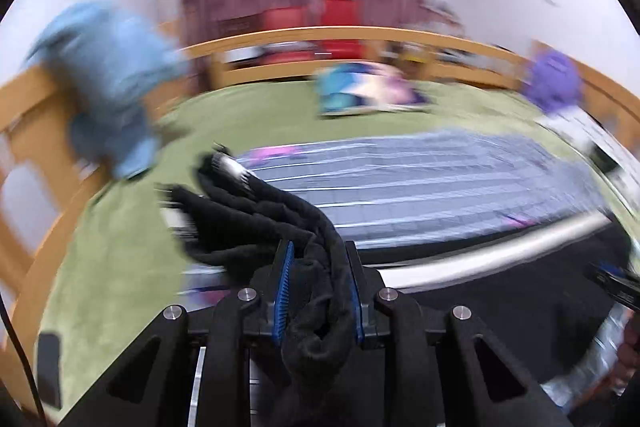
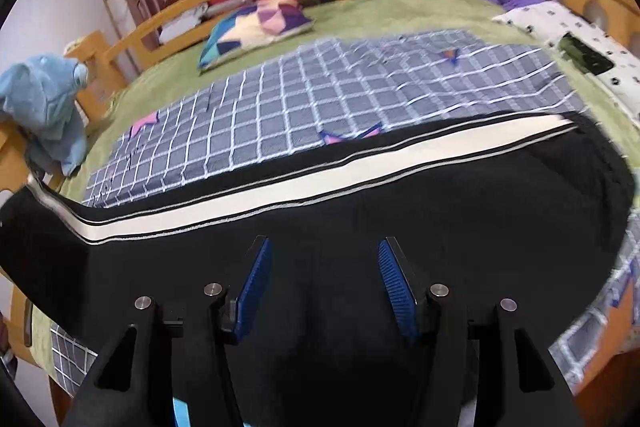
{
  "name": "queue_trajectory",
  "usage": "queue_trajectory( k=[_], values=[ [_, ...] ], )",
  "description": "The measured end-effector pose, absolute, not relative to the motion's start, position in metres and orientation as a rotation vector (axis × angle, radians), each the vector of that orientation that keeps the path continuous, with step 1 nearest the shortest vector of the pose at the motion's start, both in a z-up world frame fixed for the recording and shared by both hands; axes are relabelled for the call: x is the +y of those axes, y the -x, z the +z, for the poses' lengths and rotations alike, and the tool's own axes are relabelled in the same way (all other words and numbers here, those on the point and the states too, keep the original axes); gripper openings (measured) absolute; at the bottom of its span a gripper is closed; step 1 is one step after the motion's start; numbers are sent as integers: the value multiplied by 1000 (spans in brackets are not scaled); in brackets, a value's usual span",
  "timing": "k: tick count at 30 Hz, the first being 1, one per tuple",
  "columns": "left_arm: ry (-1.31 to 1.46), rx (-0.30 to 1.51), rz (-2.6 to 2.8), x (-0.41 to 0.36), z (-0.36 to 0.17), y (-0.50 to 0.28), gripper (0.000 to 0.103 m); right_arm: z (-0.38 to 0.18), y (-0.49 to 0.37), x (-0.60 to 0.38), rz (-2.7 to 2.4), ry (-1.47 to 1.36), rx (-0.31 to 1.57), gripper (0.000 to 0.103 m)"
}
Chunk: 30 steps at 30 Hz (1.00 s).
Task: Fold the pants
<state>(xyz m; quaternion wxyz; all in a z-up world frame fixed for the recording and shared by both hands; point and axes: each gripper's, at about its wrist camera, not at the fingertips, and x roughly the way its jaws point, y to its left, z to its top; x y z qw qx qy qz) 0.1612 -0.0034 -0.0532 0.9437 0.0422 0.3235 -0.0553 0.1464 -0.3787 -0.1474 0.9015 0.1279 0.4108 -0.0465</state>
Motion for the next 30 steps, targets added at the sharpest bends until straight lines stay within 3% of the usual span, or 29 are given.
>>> queue_trajectory(
  k=[7, 10, 14, 17, 25, 30],
  values=[
    [-99, 767, -392, -157, -103, -141, 23, -133, -99, -421, -227, -290, 789, 56],
    [-5, 882, -459, -178, -145, -136, 30, -128, -82, -439, -252, -347, 765, 56],
    [68, 1007, -475, -168, -174, -119, 32, -127, -74, -441, -257, -351, 761, 56],
    [82, 967, -466, -134, -165, -104, 68, -130, -78, -432, -217, -314, 773, 56],
    [111, 883, -276, -26, -147, -90, 70, -168, -124, -381, 47, -238, 893, 57],
    [289, 947, -216, 27, -162, -98, 70, -186, -152, -333, 184, -203, 962, 56]
  ],
)
